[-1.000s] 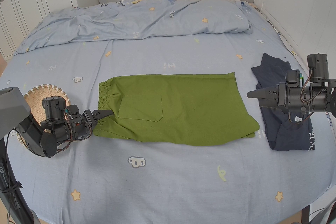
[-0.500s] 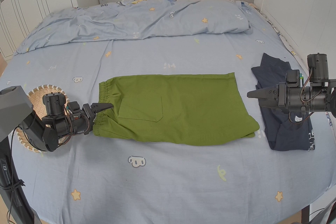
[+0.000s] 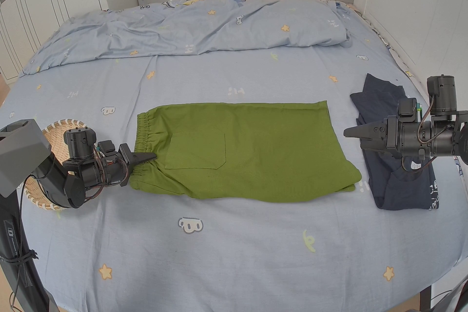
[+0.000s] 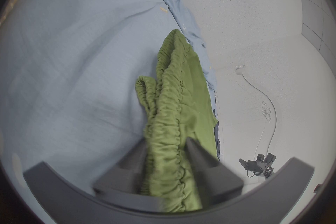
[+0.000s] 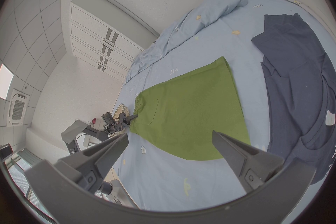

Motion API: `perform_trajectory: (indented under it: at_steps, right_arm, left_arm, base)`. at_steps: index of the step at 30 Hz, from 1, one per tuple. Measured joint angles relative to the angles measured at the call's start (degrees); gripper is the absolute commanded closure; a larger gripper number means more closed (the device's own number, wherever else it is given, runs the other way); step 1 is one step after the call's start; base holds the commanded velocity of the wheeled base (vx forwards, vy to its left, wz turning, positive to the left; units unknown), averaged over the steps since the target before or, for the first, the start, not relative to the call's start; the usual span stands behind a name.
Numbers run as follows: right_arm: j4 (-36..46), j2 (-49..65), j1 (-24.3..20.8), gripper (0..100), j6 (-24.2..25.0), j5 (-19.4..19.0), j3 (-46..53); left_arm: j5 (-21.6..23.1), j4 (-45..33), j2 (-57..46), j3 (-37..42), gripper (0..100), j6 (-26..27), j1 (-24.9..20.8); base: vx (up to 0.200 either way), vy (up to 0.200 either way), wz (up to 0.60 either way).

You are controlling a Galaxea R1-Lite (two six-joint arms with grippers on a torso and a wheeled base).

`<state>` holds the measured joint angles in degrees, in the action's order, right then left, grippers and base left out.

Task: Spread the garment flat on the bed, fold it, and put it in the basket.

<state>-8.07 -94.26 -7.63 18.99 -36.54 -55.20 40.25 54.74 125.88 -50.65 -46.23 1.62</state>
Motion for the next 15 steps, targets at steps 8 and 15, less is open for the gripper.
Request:
perform_trajectory:
  at_steps: [8,15]
  right_arm:
    - [0.0,-1.4,0.7,0,0.0,0.1,-0.1]
    - [0.3,-6.0,3.1,0,-3.1,0.2,-0.6]
  left_arm:
    - [0.1,-1.1,-0.7,0.5,100,0.0,0.3]
    - [0.1,-5.6,-5.5,0.9,100,-0.1,0.5]
  base:
    - [0.0,0.0,0.0]
    - [0.0,0.0,0.0]
